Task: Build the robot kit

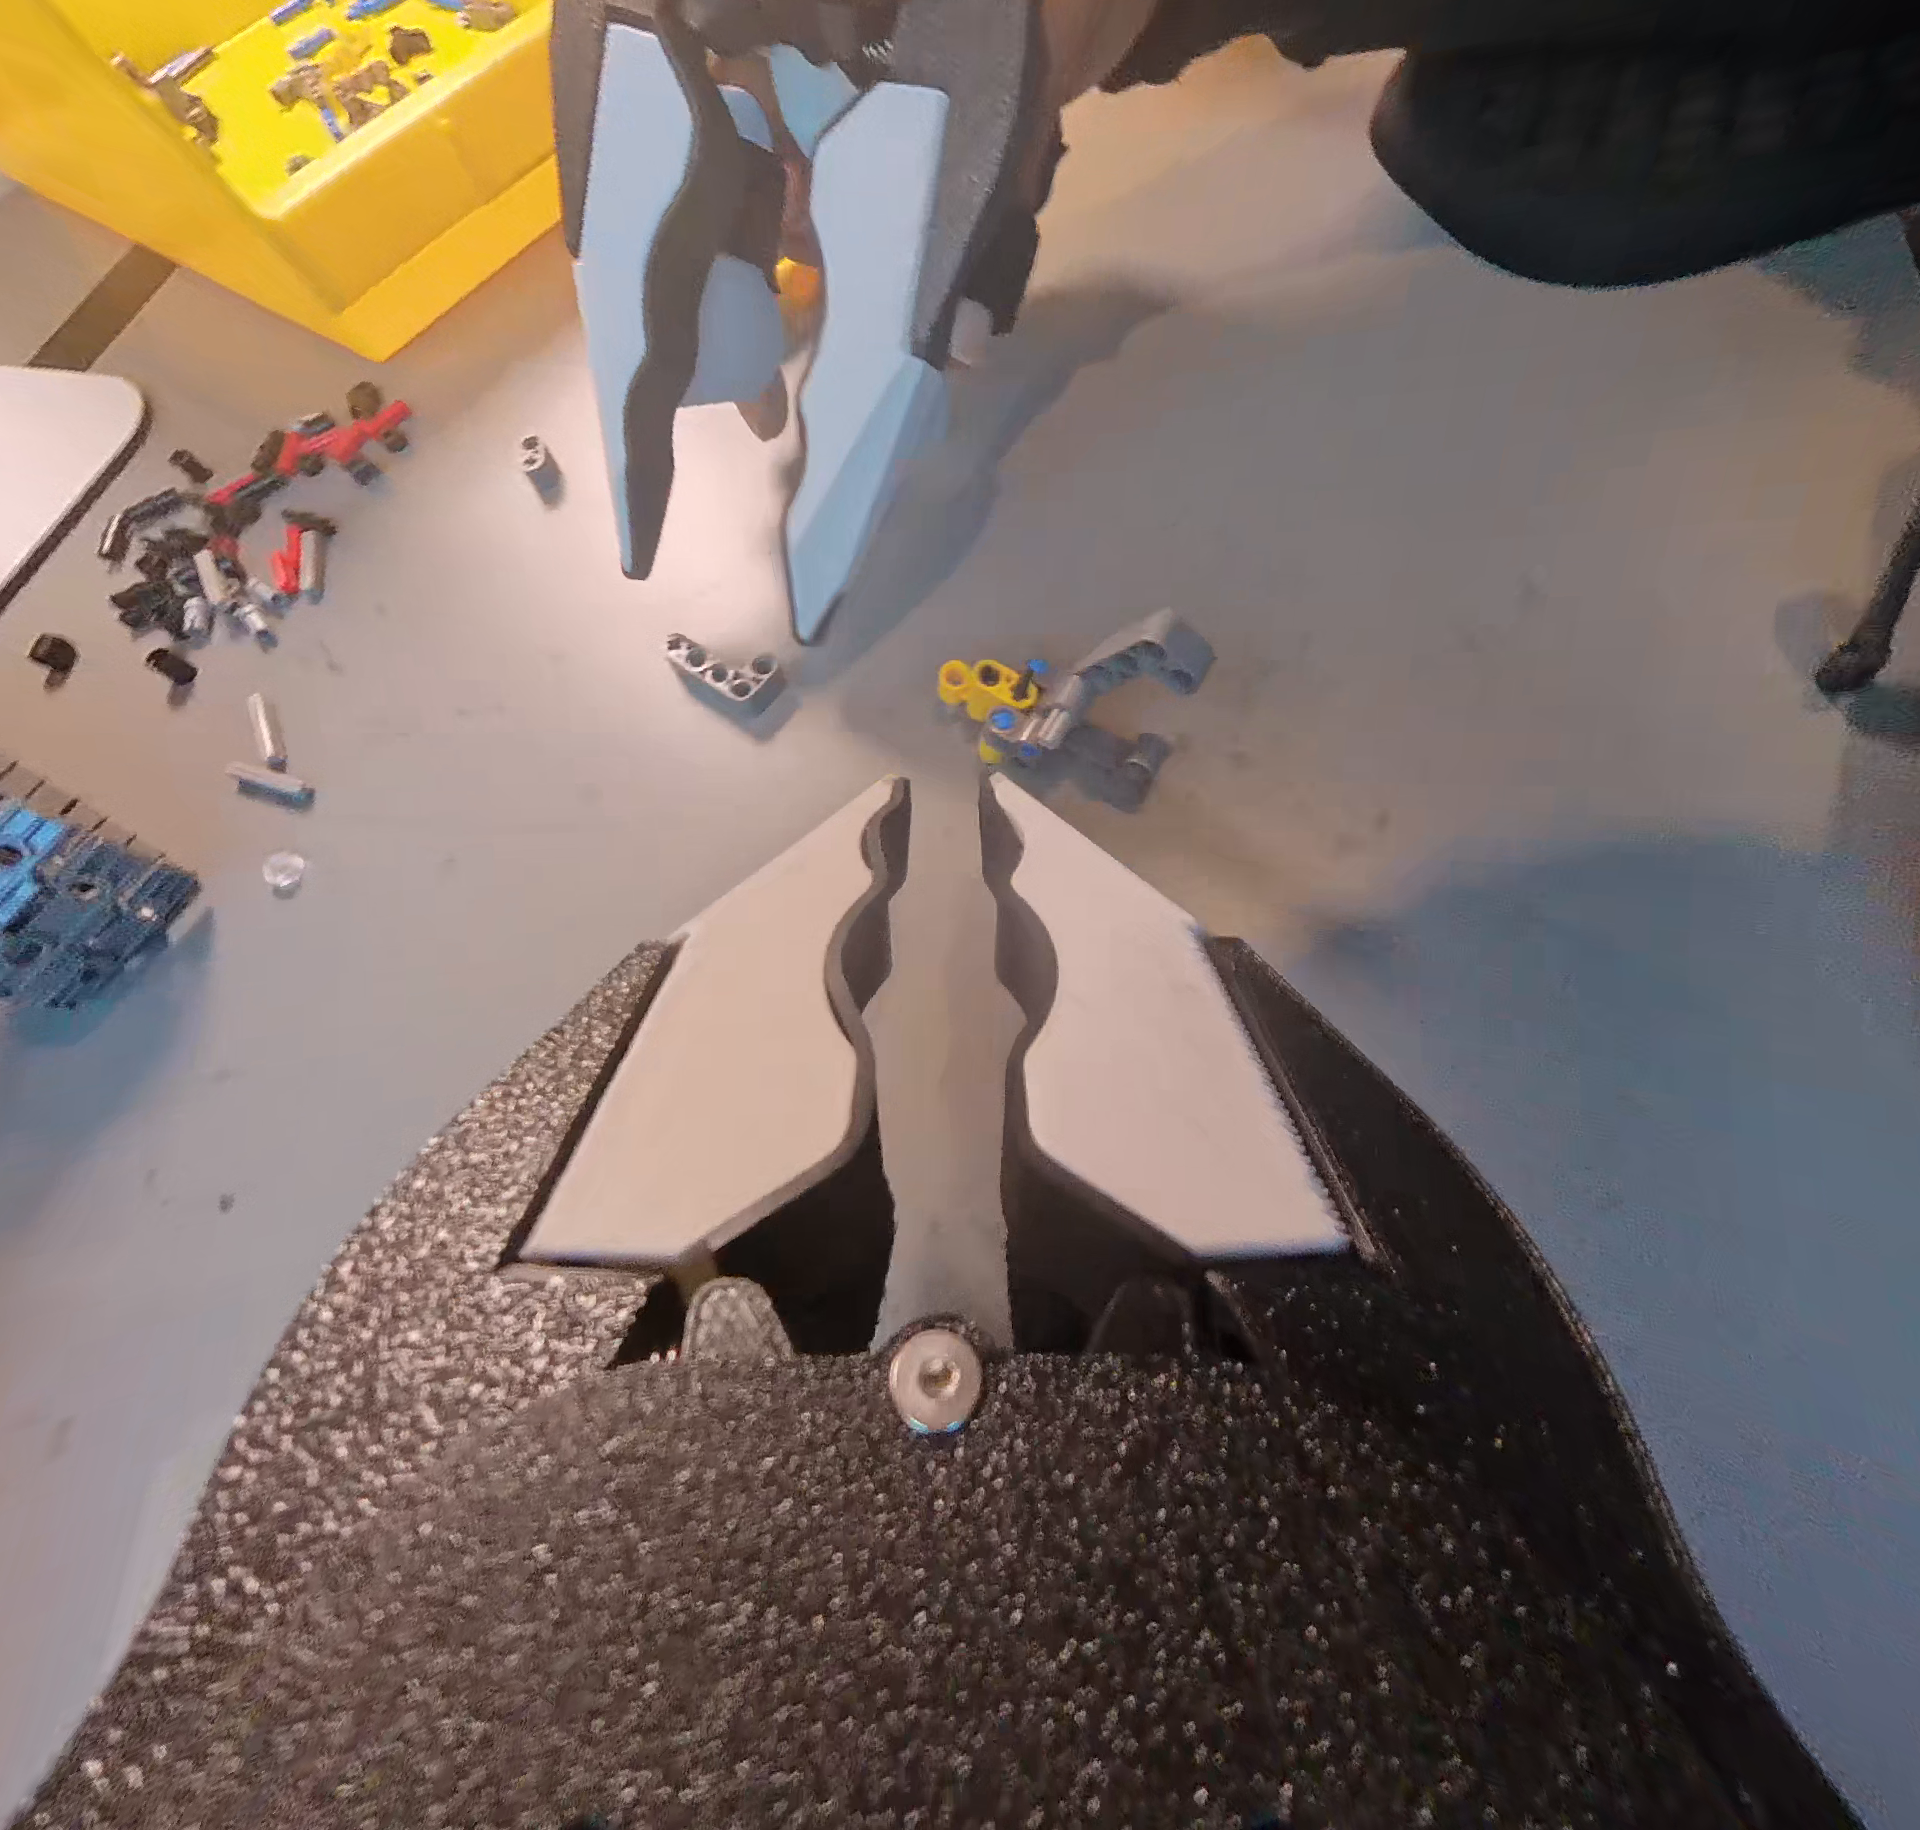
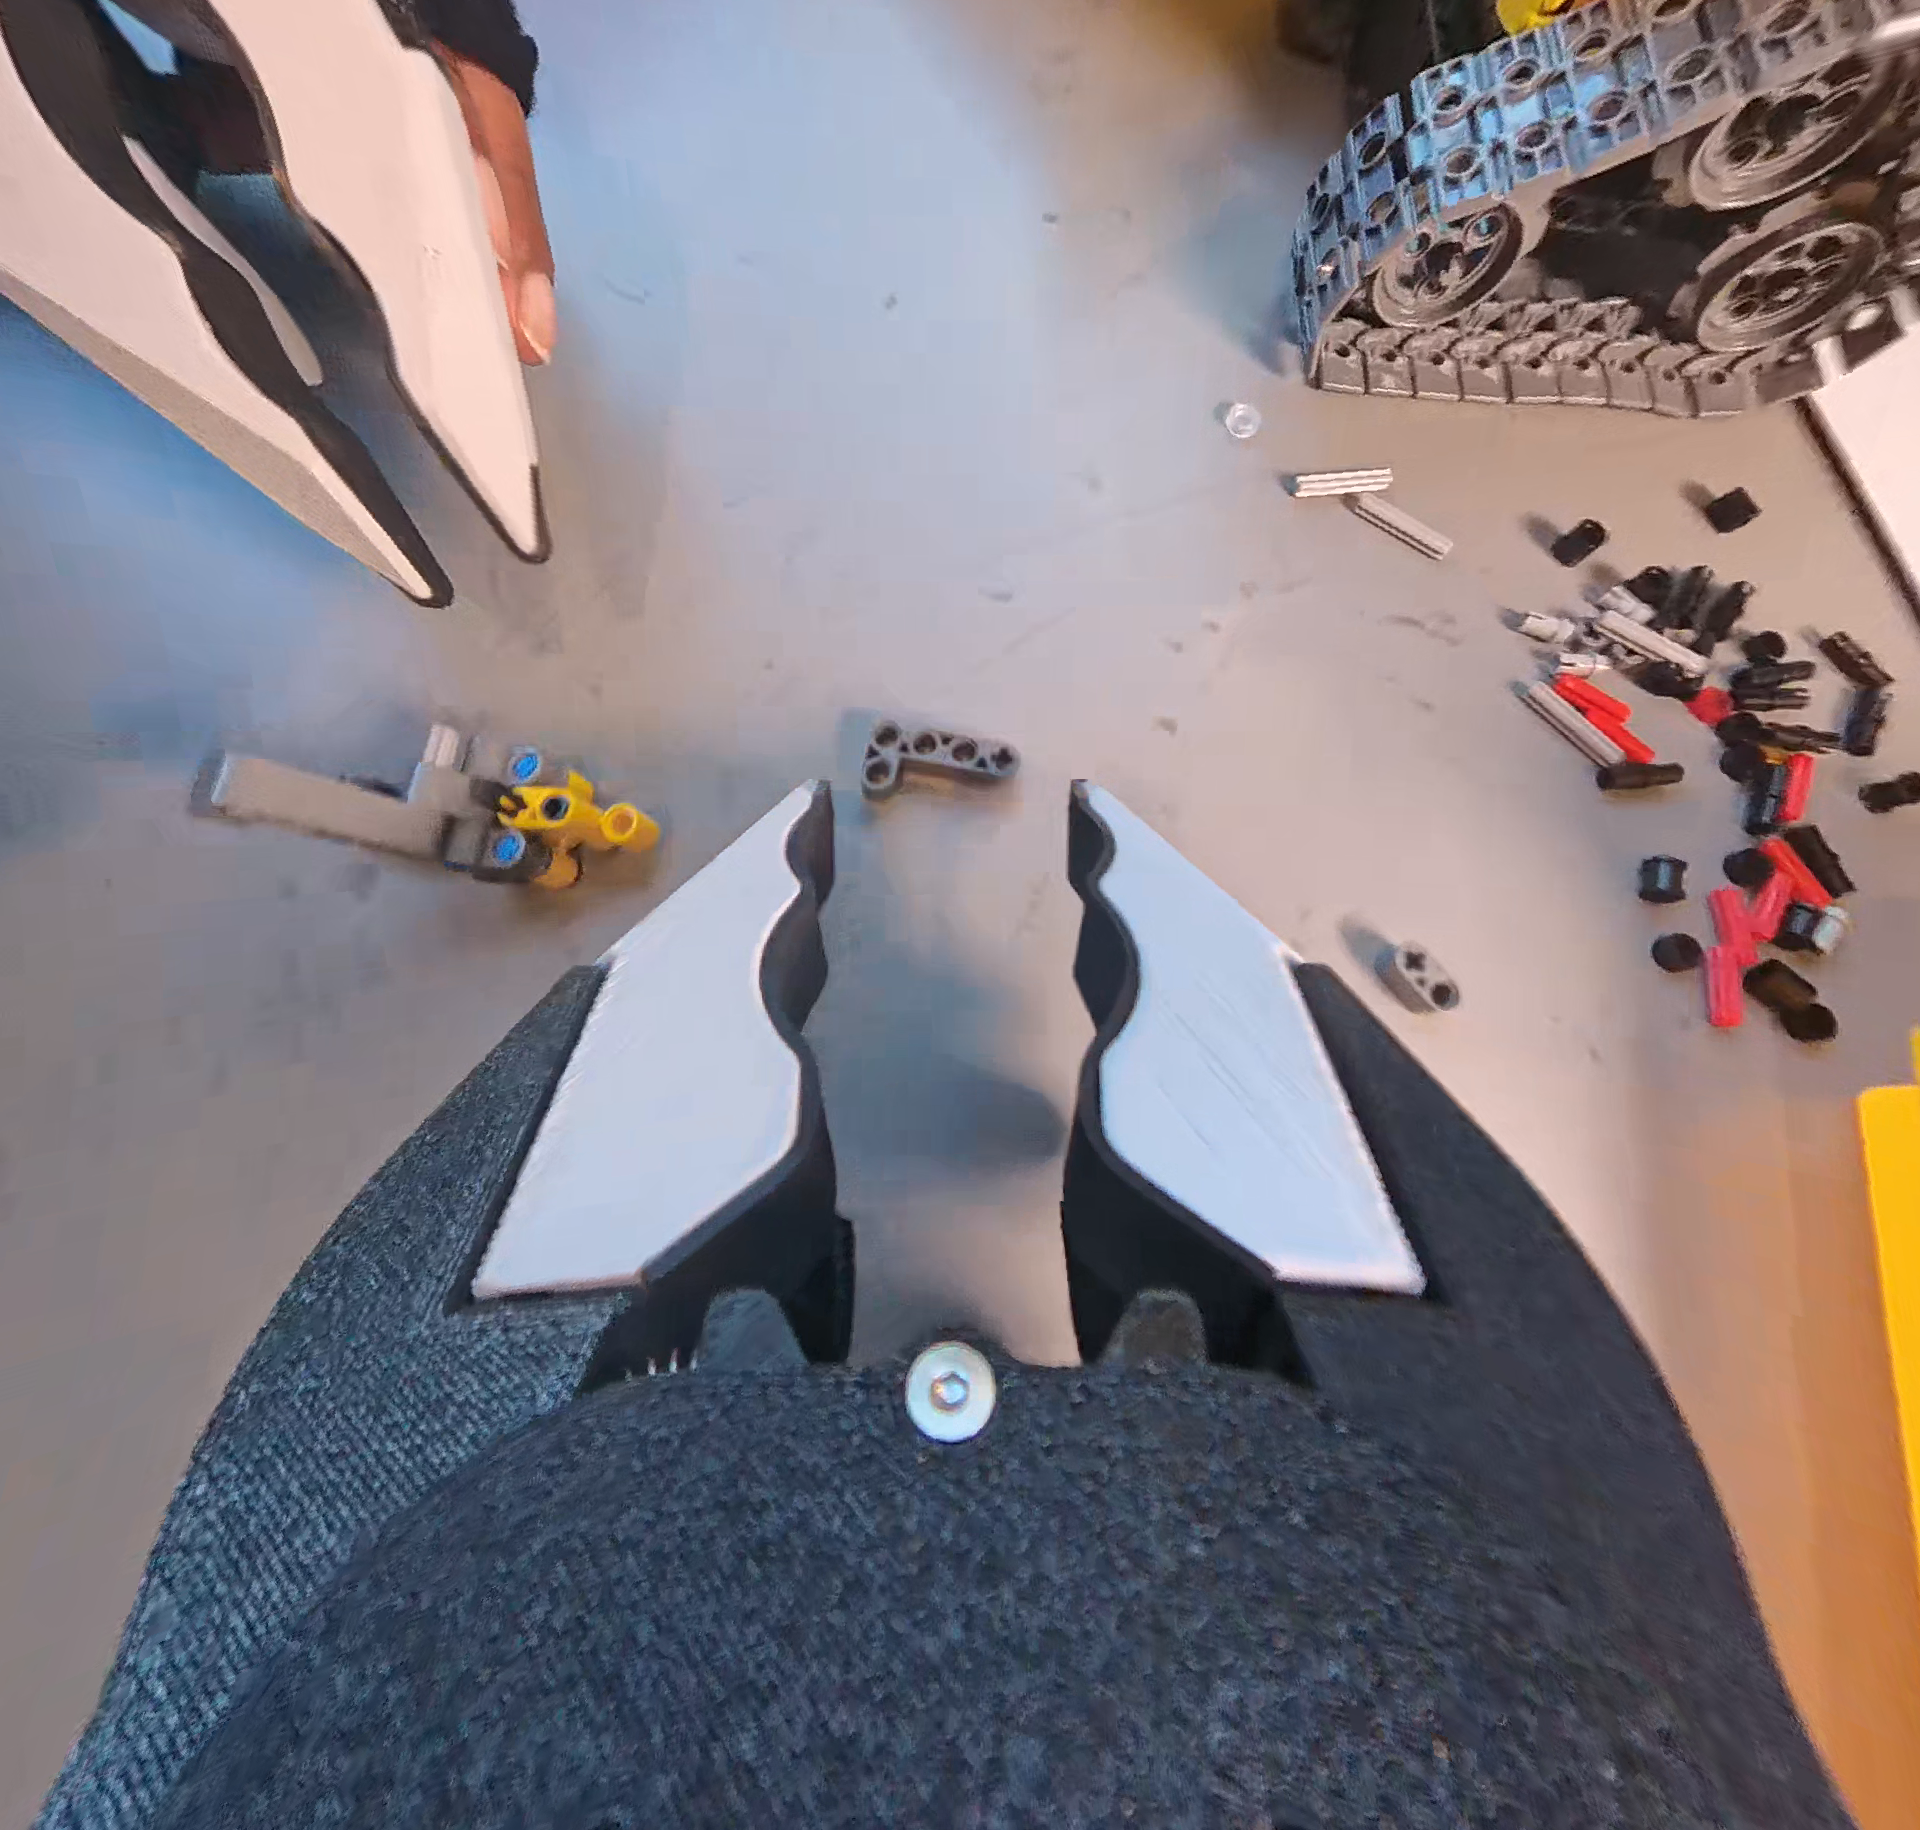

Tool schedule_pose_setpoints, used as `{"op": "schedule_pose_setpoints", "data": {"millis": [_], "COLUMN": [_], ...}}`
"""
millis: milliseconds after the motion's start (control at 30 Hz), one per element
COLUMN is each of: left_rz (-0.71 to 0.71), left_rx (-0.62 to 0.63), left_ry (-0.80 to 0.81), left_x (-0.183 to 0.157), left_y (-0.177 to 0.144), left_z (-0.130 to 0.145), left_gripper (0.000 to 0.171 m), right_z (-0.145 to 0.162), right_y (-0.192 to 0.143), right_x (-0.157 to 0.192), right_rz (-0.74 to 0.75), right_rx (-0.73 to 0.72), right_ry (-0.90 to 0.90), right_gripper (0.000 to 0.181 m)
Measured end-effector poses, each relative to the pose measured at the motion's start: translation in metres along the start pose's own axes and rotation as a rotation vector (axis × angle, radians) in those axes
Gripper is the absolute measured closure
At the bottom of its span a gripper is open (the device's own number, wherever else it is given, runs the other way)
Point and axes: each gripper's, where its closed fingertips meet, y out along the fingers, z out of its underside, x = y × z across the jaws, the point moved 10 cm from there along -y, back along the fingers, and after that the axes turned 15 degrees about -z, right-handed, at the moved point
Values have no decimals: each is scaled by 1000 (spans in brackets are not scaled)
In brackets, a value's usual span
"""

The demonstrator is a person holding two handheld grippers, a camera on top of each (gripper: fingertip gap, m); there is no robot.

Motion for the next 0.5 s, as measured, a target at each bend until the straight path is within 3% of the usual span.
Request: {"op": "schedule_pose_setpoints", "data": {"millis": [67,133,233,367,500], "left_rz": [-18,-22,-24,28,230], "left_rx": [-3,-16,-37,-119,-293], "left_ry": [-66,-141,-260,-470,-734], "left_x": [7,13,20,30,37], "left_y": [0,0,-3,-11,-20], "left_z": [2,3,4,3,-4], "left_gripper": [157,155,152,148,145], "right_z": [-4,-9,-14,-35,-49], "right_y": [10,15,16,-3,-22], "right_x": [-4,-5,-1,26,51], "right_rz": [-44,-50,-53,-84,-80], "right_rx": [32,65,83,-237,-526], "right_ry": [42,19,-38,-253,-361], "right_gripper": [130,148,149,149,148]}}
